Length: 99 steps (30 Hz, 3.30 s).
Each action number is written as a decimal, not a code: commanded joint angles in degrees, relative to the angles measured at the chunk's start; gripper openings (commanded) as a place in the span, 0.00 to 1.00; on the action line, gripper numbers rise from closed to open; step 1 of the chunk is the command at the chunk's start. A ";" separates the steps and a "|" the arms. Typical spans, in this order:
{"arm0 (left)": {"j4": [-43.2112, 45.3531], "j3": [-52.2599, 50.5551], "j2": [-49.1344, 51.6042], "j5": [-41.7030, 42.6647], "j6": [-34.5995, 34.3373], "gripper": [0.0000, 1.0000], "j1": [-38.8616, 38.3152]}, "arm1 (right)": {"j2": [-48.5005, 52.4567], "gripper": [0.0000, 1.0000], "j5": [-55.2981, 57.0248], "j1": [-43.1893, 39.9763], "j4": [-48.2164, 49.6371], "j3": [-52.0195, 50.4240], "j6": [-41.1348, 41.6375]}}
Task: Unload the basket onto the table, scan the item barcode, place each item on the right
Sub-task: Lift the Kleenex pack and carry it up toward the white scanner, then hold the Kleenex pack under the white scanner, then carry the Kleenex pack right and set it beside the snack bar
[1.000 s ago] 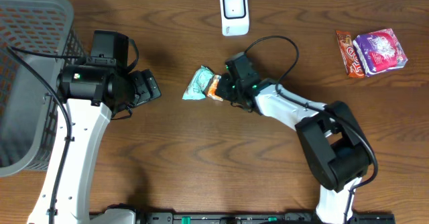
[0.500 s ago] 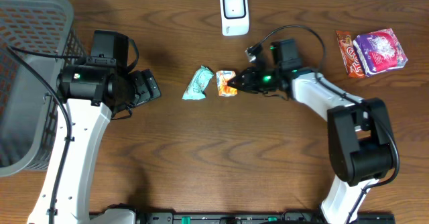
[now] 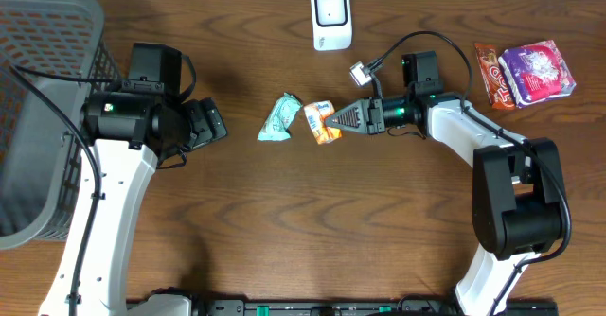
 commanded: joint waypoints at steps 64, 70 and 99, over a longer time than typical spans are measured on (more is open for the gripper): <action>-0.17 -0.11 -0.31 -0.70 0.33 0.95 0.26 | 25.33 0.01 110.99 13.68 -14.01 62.07 -25.00; -0.15 -0.11 -0.31 -0.70 0.33 0.95 0.26 | 28.20 0.01 113.90 14.29 -14.27 62.05 -26.47; -0.17 -0.11 -0.31 -0.70 0.33 0.95 0.26 | 20.70 0.01 117.61 -8.09 -49.70 61.02 -20.04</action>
